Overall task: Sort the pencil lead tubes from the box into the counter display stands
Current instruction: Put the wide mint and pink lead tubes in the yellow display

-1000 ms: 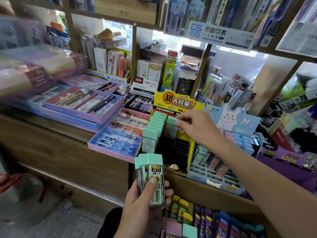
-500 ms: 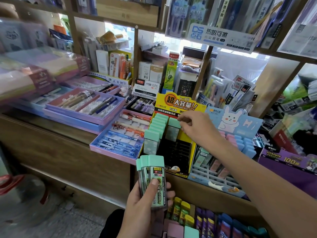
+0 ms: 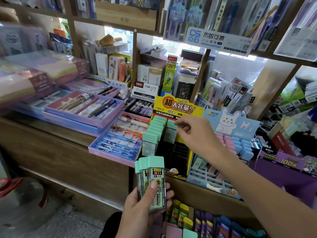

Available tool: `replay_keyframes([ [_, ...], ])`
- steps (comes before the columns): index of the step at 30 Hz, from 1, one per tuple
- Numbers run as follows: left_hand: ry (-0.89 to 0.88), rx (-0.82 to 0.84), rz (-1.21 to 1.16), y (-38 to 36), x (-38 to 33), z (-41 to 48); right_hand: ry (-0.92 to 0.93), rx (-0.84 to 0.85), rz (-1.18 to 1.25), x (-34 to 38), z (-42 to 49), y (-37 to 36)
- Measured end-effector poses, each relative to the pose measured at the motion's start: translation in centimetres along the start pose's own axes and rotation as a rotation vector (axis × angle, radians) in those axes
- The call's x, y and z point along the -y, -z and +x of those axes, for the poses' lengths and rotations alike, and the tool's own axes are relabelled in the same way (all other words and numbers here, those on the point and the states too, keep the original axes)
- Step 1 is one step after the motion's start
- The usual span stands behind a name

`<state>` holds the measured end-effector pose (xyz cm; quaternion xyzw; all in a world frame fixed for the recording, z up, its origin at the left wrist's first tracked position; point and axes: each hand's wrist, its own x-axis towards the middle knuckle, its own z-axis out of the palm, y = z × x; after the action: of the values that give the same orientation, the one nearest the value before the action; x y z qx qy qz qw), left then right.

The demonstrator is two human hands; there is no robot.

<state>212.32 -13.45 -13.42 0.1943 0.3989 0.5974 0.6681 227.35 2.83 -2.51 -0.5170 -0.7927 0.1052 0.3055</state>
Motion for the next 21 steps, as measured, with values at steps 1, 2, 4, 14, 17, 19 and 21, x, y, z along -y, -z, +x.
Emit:
replay_keyframes([
  [1,0.007,0.003,-0.012,0.0,0.0,0.0,0.0,0.0,0.049,0.4,-0.5,0.1],
  [2,0.012,0.007,-0.018,0.0,0.1,0.1,-0.001,0.01,0.091,0.7,-1.0,0.1],
  [4,0.019,0.011,-0.022,0.0,0.1,0.1,0.001,0.057,0.149,1.3,-2.0,0.2],
  [14,-0.022,-0.015,-0.016,-0.4,0.0,-0.1,-0.122,0.418,0.327,2.1,-4.9,-0.2],
  [17,-0.058,-0.026,0.027,-0.6,-0.3,-0.3,-0.142,0.415,0.34,1.7,-5.2,-0.3],
  [19,-0.063,-0.036,0.036,-0.8,-0.5,-0.4,-0.172,0.433,0.395,1.5,-5.3,-0.2],
  [21,-0.066,-0.052,0.036,-0.9,-0.6,-0.5,-0.207,0.453,0.449,1.4,-5.3,0.0],
])
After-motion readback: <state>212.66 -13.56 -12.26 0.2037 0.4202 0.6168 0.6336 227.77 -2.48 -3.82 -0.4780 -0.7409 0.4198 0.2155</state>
